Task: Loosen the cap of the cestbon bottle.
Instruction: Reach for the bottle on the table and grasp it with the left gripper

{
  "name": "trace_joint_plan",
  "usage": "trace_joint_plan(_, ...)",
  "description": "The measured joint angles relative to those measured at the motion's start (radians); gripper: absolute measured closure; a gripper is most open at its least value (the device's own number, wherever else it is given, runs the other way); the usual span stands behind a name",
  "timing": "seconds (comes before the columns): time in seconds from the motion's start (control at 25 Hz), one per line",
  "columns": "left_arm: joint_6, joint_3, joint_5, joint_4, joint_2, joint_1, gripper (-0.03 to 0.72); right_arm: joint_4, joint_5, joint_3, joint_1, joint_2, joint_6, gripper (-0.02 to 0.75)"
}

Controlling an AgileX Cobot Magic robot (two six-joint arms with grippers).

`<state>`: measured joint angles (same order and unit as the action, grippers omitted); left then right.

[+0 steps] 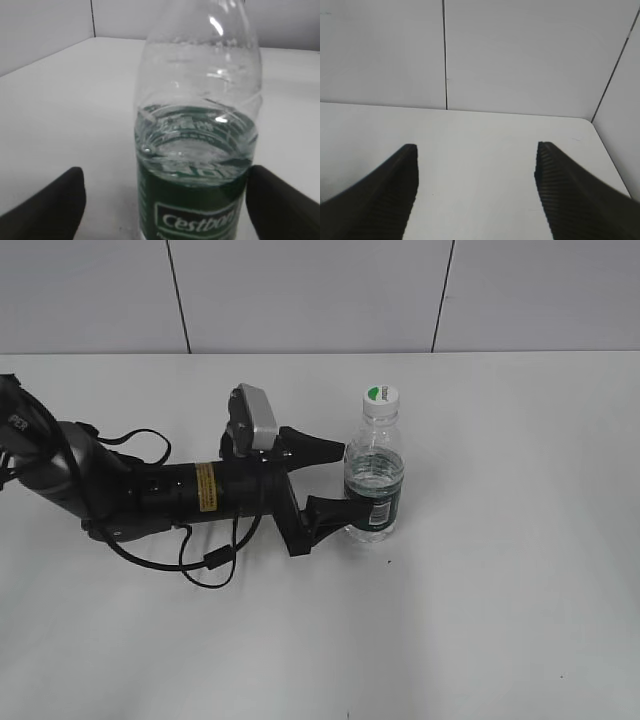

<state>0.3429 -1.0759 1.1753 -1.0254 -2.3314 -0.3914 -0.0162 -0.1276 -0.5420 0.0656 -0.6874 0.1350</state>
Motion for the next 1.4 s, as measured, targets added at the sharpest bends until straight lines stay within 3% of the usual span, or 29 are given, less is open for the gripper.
trace_joint_plan(0.32,0.024,-0.053,-0.080,0.011,0.000,-0.065,0.098,0.000,0.000,0.000,0.000,0.000,0.000,0.183)
trace_joint_plan(0.56,0.027,-0.053,-0.132,0.015,-0.001,-0.077,0.101,-0.001,0.000,0.000,0.000,-0.020,0.000,0.183)
trace_joint_plan(0.88,0.030,-0.053,-0.138,0.014,-0.001,-0.078,0.265,-0.005,0.001,0.000,0.000,-0.075,0.000,0.183)
trace_joint_plan(0.96,0.031,-0.053,-0.139,0.014,-0.001,-0.078,0.270,-0.006,-0.010,-0.011,0.000,-0.095,0.000,0.183)
trace_joint_plan(1.4,0.033,-0.053,-0.139,0.014,-0.001,-0.078,0.270,-0.032,-0.485,-0.346,0.000,-0.386,0.000,0.183)
